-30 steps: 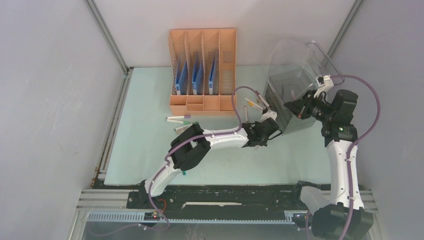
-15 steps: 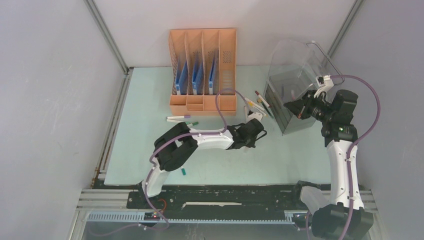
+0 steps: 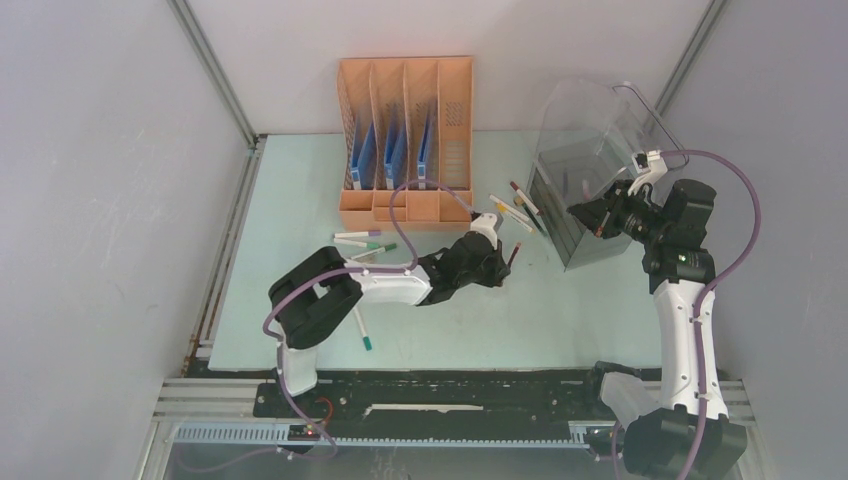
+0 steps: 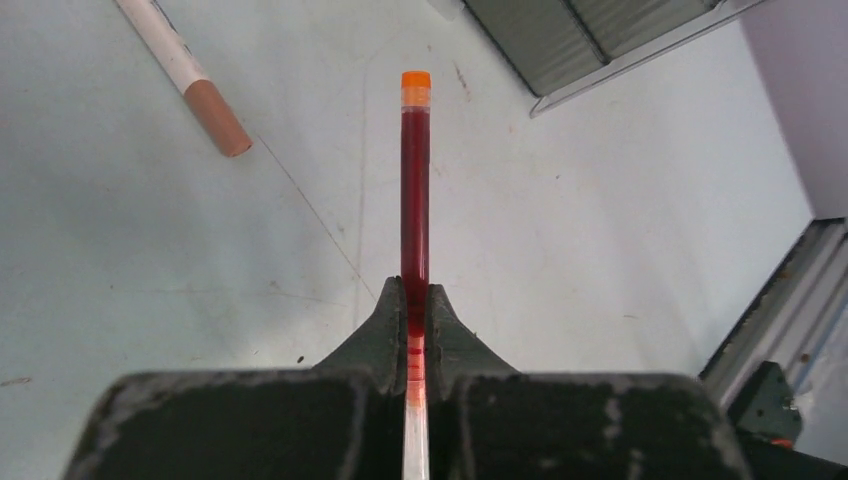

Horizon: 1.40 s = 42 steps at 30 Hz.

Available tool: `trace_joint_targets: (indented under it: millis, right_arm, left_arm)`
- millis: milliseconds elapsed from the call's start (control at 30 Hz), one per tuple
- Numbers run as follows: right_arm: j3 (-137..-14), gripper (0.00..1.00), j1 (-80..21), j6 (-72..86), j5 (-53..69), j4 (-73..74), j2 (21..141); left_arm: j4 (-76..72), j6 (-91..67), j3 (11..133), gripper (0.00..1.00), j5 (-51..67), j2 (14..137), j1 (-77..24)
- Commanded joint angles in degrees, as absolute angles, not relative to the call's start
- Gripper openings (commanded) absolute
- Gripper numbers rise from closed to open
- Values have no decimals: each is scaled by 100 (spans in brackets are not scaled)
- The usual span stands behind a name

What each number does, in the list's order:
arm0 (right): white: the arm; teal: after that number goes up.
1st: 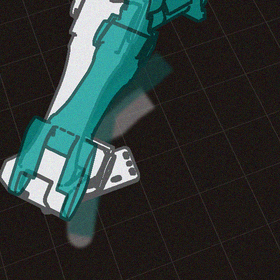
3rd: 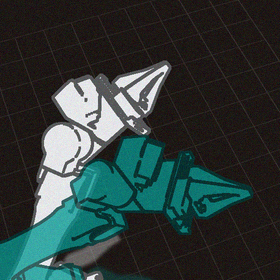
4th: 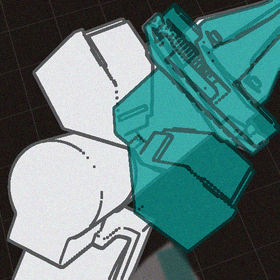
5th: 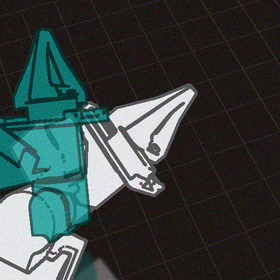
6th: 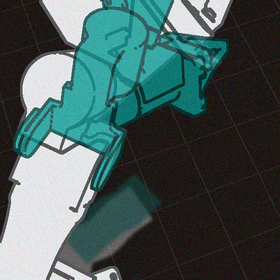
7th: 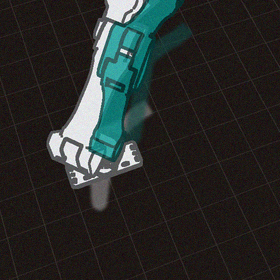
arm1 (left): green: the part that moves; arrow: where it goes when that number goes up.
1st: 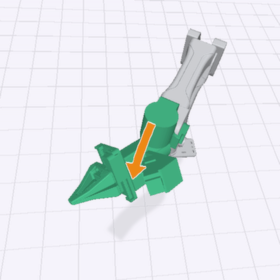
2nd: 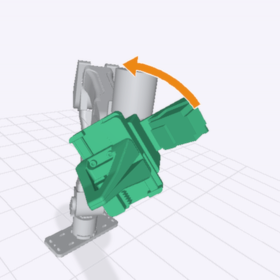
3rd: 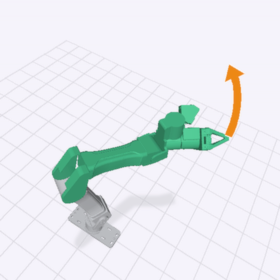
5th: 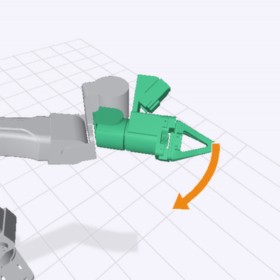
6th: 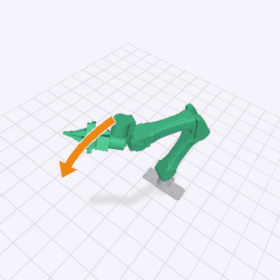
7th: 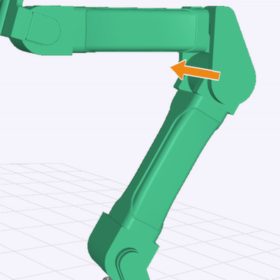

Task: Organize the desk
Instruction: Place the stationery in the storage box.

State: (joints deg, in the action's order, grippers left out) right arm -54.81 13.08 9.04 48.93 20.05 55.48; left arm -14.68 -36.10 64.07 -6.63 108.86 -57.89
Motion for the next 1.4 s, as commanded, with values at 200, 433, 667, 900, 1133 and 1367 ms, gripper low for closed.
trace_joint_targets:
  millis: [200,433,667,900,1133,1367]
  right_arm:
    - [-5787,9,1213,712,5309,1863,5307]
    - [-5792,9,1213,712,5308,1863,5316]
    - [-5792,9,1196,712,5308,1854,5304]
    - [-5784,9,1195,714,5309,1854,5309]
    - [-5792,9,1182,721,5301,1854,5304]
    - [-5789,9,1178,718,5294,1854,5295]
  left_arm:
    - [-3437,-4492,6079,0,205,10552,-5413]
    - [-4314,-5190,6579,0,833,11097,-5180]
    - [-4961,-6078,7488,0,1380,11927,-4998]
    - [-4936,-6665,8604,0,1643,12625,-4922]
    - [-4601,-7357,9627,0,1635,13252,-4840]
    - [-3865,-7550,10636,0,1529,13763,-4837]
